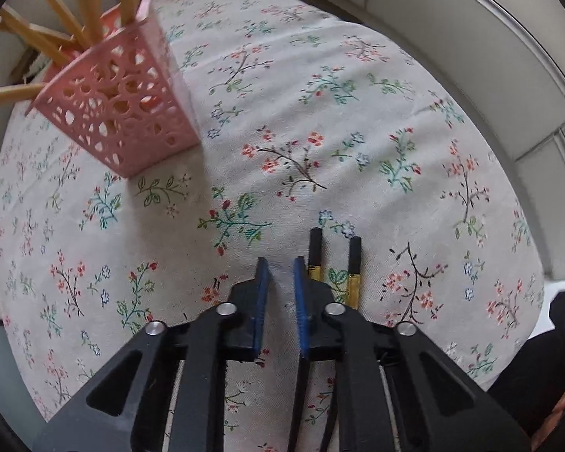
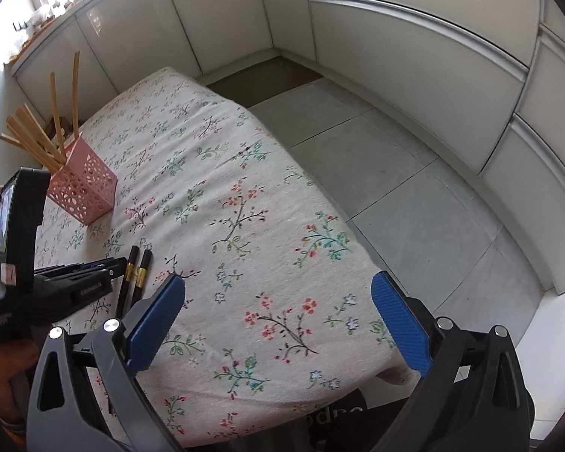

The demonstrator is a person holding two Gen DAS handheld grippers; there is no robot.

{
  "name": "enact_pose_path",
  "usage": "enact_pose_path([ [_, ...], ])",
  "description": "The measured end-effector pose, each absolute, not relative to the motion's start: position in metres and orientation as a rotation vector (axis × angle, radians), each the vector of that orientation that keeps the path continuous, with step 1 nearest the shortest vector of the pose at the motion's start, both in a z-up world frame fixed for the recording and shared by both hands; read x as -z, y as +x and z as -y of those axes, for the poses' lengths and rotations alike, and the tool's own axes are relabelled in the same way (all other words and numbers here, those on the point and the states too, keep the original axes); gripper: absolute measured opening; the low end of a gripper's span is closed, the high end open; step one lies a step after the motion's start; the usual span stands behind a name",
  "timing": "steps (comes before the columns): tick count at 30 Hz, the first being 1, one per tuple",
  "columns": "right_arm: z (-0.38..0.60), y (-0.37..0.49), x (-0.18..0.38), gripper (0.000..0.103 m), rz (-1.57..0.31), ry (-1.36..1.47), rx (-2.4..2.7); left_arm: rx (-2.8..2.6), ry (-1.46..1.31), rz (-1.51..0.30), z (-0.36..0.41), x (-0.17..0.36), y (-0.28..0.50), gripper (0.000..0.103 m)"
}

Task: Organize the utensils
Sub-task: 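Close the left gripper on a black-tipped chopstick while the right gripper grasps another, then lift both black-tipped chopsticks upright and carry them toward the pink holder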

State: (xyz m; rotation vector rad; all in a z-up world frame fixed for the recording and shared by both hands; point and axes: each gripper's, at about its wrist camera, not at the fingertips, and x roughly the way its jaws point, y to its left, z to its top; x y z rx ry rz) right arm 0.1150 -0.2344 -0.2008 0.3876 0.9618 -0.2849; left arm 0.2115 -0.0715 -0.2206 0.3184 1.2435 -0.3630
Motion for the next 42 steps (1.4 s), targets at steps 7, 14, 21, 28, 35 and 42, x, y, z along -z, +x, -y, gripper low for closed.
enact_pose_path([
  [7, 0.199, 0.157, 0.208, 0.097, -1.069, 0.34, 0.204, 0.375, 0.21, -1.262, 0.035, 0.216, 0.206, 0.0],
  [14, 0.215, 0.163, 0.211, 0.097, -1.1, 0.529, 0.216, 0.556, 0.066, -1.316, 0.03, 0.201, 0.2, 0.004],
  [21, 0.246, 0.143, 0.217, 0.097, -1.109, 0.555, 0.285, 0.504, 0.111, -1.324, 0.056, 0.212, 0.211, 0.019],
  [28, 0.25, 0.148, 0.218, 0.097, -1.121, 0.543, 0.288, 0.437, 0.252, -1.259, 0.066, 0.224, 0.204, 0.007],
  [35, 0.175, 0.197, 0.225, 0.092, -1.227, 0.361, 0.194, 0.381, 0.109, -1.256, 0.0, 0.201, 0.206, 0.006],
  [42, 0.115, 0.237, 0.249, 0.081, -1.313, 0.273, 0.208, 0.358, -0.002, -1.122, -0.05, 0.143, 0.187, 0.006],
])
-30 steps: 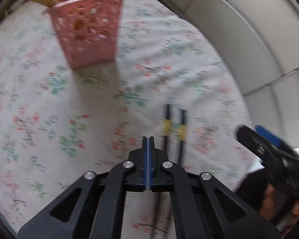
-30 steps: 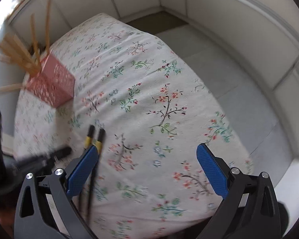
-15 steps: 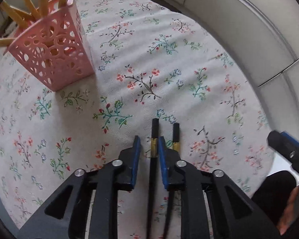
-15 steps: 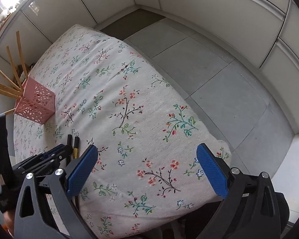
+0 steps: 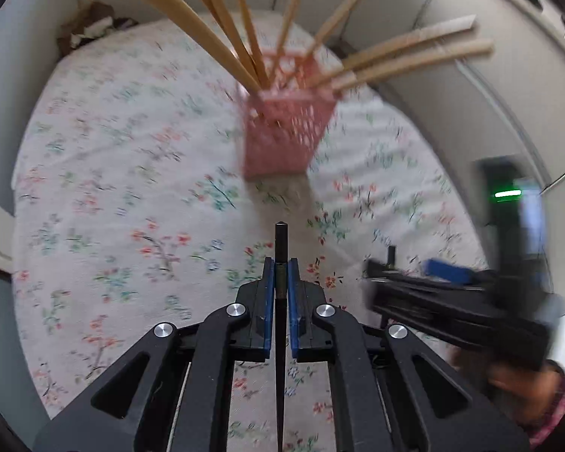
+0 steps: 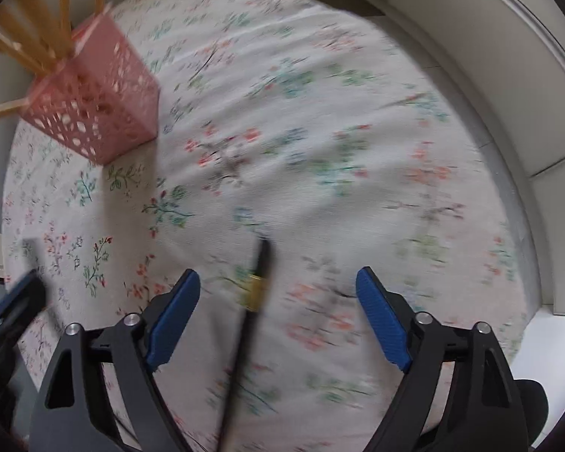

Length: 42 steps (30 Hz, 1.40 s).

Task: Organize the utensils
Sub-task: 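Lift both black-tipped chopsticks upright and carry them toward the pink holder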

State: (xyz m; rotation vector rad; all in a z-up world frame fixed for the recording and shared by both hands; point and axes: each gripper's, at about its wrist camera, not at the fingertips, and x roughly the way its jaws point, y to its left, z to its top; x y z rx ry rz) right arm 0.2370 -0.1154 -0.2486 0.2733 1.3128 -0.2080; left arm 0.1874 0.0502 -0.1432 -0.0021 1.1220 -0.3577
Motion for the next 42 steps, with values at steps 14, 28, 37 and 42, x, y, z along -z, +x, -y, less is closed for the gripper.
enact_pose_path([
  [14, 0.117, 0.172, 0.179, 0.007, -0.996, 0.188, 0.069, 0.363, -0.119, -0.943, -0.066, 0.102, 0.146, 0.006],
  [28, 0.141, 0.152, 0.087, 0.007, -0.82, 0.198, -0.003, 0.332, -0.206, -0.662, -0.055, -0.01, 0.158, 0.006],
  [37, 0.146, 0.159, 0.078, 0.007, -0.807, 0.26, -0.061, 0.215, -0.205, -0.469, -0.039, -0.046, 0.229, 0.006],
  [42, 0.144, 0.162, 0.077, 0.007, -0.792, 0.251, -0.075, 0.168, -0.214, -0.464, -0.035, -0.023, 0.27, 0.006],
])
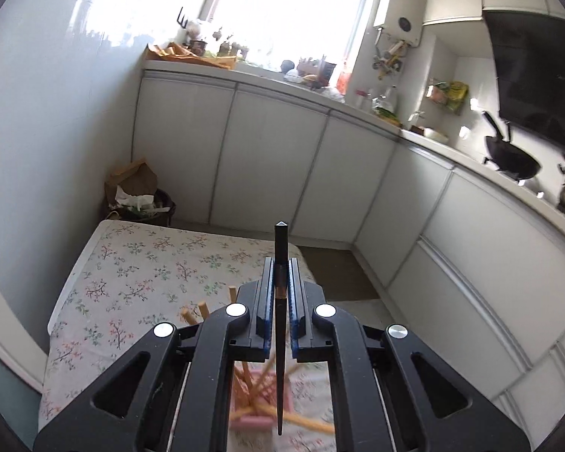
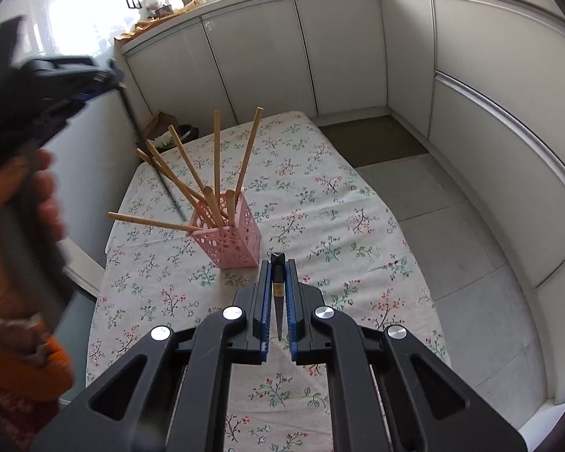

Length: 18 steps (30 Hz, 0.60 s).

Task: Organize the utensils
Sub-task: 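Lower both black-tipped chopsticks into the pink holder and open both grippers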

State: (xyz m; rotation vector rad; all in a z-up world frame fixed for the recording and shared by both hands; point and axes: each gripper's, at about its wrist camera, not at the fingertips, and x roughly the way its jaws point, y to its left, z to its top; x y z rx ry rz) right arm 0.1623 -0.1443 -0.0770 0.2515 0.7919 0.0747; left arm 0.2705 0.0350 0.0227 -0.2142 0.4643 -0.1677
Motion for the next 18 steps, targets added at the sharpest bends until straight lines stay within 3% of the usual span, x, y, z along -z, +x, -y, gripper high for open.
enact_pose_path([
  [4, 0.141, 0.166, 0.07, 0.007, -0.786, 0.248, -0.096, 0.154, -0.195, -0.487, -0.031, 0.004, 0.289, 0.008],
  [7, 0.137, 0.167, 0.064, 0.007, -0.779, 0.258, -0.114, 0.167, -0.198, -0.519, -0.033, 0.016, 0.286, 0.023],
  [11, 0.127, 0.162, 0.044, 0.007, -0.744, 0.266, -0.147, 0.176, -0.234, -0.484, -0.05, -0.003, 0.252, 0.024],
  [15, 0.111, 0.167, 0.015, 0.007, -0.704, 0.273, -0.186, 0.151, -0.242, -0.484, -0.067, -0.016, 0.222, 0.037],
  [18, 0.103, 0.177, -0.009, 0.007, -0.669, 0.286, -0.198, 0.109, -0.224, -0.49, -0.082, -0.013, 0.204, 0.037],
])
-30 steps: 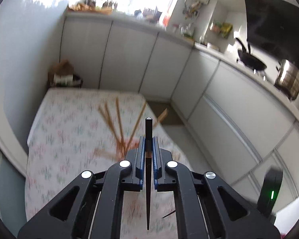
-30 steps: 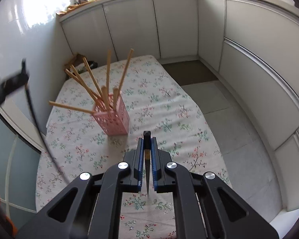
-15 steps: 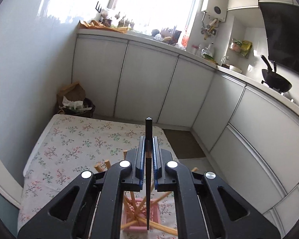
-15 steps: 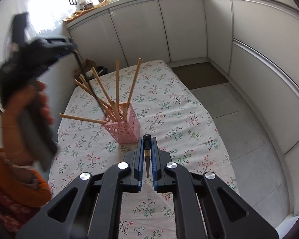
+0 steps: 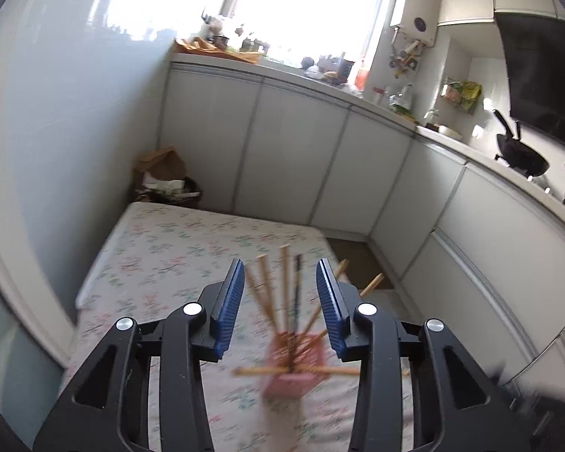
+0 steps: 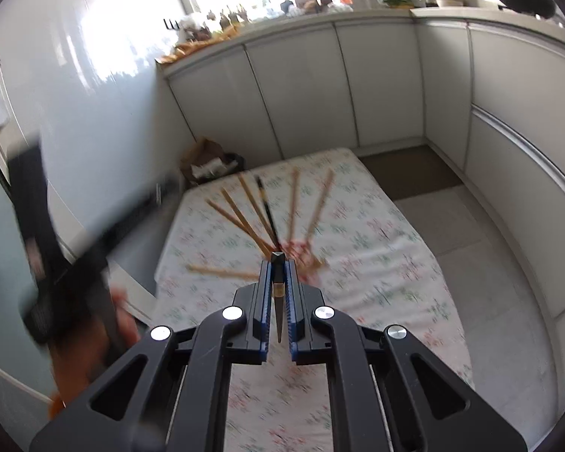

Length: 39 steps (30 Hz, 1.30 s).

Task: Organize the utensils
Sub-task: 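Lower both black-tipped chopsticks into the pink holder and open both grippers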

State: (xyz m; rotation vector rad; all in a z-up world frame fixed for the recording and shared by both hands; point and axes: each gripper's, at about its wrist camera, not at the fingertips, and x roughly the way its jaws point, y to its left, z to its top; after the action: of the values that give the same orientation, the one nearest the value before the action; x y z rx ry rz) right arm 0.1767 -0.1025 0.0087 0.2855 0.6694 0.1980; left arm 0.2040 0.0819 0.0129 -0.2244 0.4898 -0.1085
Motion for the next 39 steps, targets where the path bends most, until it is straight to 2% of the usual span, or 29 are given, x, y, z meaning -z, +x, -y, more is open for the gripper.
enact_pose_path([
  [4, 0.096, 0.199, -0.043, 0.007, -0.615, 0.302, -0.181, 0.091, -0.23, -0.523, -0.099, -0.004, 0.193, 0.037],
  [9, 0.09, 0.233, -0.055, 0.007, -0.562, 0.27, -0.096, 0.086, -0.249, -0.55, -0.113, 0.008, 0.188, 0.038],
  [23, 0.071, 0.299, 0.038, 0.009, -0.66, 0.242, -0.042, 0.07, -0.286, -0.627, -0.123, 0.051, 0.197, 0.038],
  [25, 0.067, 0.299, 0.042, 0.016, -0.661, 0.232, -0.043, 0.068, -0.281, -0.63, -0.124, 0.052, 0.196, 0.038],
  [26, 0.066, 0.297, 0.041, 0.022, -0.655, 0.23, -0.048, 0.067, -0.282, -0.627, -0.126, 0.051, 0.196, 0.038],
  [27, 0.066, 0.294, 0.038, 0.033, -0.643, 0.229, -0.046, 0.066, -0.288, -0.621, -0.128, 0.048, 0.194, 0.038],
  [28, 0.067, 0.291, 0.033, 0.037, -0.631, 0.231, -0.041, 0.066, -0.291, -0.616, -0.128, 0.046, 0.192, 0.038],
  [30, 0.07, 0.283, 0.025, 0.037, -0.623, 0.243, -0.045, 0.065, -0.291, -0.607, -0.128, 0.041, 0.188, 0.04],
  [32, 0.073, 0.273, 0.018, 0.041, -0.609, 0.247, -0.045, 0.067, -0.29, -0.598, -0.125, 0.036, 0.183, 0.044],
  [34, 0.078, 0.257, 0.011, 0.055, -0.579, 0.251, -0.035, 0.071, -0.29, -0.585, -0.121, 0.031, 0.176, 0.053],
  [39, 0.102, 0.226, 0.002, 0.066, -0.567, 0.304, -0.013, 0.09, -0.282, -0.584, -0.111, 0.025, 0.158, 0.056],
])
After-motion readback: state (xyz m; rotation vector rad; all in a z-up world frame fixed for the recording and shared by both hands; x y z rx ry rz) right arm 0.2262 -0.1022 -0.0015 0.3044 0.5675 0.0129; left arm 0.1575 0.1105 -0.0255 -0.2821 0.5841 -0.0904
